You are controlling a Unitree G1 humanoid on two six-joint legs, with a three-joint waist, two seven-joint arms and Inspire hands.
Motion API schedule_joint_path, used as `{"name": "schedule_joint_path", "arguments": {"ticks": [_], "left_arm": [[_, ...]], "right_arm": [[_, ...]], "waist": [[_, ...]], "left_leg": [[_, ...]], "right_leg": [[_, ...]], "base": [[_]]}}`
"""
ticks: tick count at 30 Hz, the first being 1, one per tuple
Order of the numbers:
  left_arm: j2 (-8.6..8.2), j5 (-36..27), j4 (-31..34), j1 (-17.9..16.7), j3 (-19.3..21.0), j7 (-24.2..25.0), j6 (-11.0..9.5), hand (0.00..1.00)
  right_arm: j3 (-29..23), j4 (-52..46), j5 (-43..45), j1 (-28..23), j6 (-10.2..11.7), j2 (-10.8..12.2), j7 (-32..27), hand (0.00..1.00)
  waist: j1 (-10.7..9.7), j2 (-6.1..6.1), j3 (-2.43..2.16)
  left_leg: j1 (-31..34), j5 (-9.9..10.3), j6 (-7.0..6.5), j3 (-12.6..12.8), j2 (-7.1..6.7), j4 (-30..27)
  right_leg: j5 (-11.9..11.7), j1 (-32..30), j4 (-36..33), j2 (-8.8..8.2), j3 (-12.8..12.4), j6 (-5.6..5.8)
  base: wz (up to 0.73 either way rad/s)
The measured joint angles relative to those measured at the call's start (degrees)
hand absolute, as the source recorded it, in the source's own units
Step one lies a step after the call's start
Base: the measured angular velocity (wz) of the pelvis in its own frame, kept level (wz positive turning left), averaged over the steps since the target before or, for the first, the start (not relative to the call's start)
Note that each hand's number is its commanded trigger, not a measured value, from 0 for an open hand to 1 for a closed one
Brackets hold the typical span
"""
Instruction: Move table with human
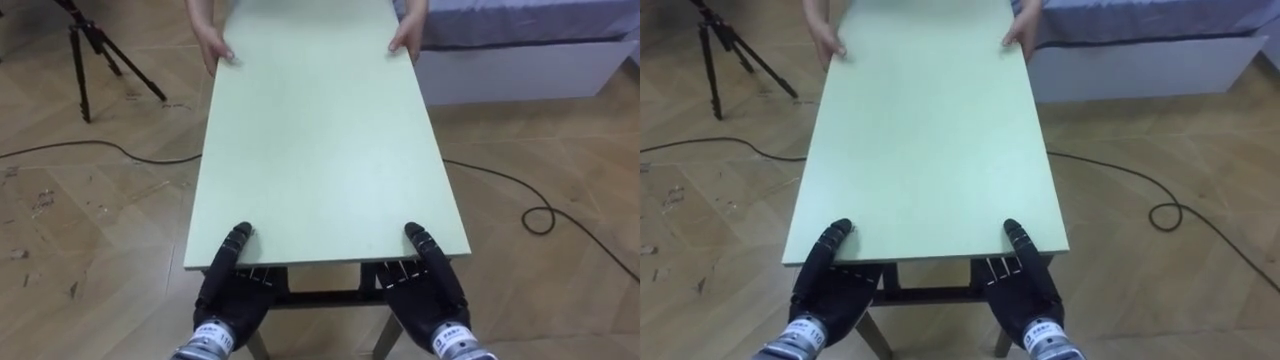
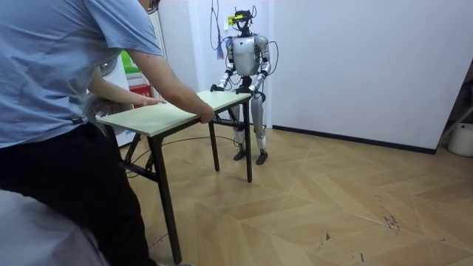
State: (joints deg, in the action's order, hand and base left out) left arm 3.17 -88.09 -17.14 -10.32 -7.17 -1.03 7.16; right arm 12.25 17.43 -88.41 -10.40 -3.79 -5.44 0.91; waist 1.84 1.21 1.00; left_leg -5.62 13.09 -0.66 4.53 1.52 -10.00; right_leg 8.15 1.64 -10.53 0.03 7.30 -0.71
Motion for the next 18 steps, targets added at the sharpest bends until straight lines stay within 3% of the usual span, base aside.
{"name": "schedule_joint_path", "arguments": {"ticks": [13,18], "left_arm": [[-0.55,1.0,1.0,0.2,-0.3,2.3,-1.3,1.00],[-0.78,1.0,4.5,-0.7,-0.4,2.7,-1.3,1.00]], "right_arm": [[0.1,-3.5,1.3,-0.1,1.4,-0.1,0.0,1.00],[0.1,-10.0,2.1,-3.0,1.9,-0.9,0.6,1.00]], "waist": [[0.0,0.58,0.00],[0.0,0.82,-0.06]], "left_leg": [[0.1,0.0,0.00,0.1,-0.04,0.4],[0.4,0.0,0.00,0.1,-0.05,0.3]], "right_leg": [[0.0,-0.1,-0.1,0.00,0.6,0.00],[0.0,-0.5,-0.2,-0.01,0.6,0.00]], "base": [[0.00],[-0.02]]}}
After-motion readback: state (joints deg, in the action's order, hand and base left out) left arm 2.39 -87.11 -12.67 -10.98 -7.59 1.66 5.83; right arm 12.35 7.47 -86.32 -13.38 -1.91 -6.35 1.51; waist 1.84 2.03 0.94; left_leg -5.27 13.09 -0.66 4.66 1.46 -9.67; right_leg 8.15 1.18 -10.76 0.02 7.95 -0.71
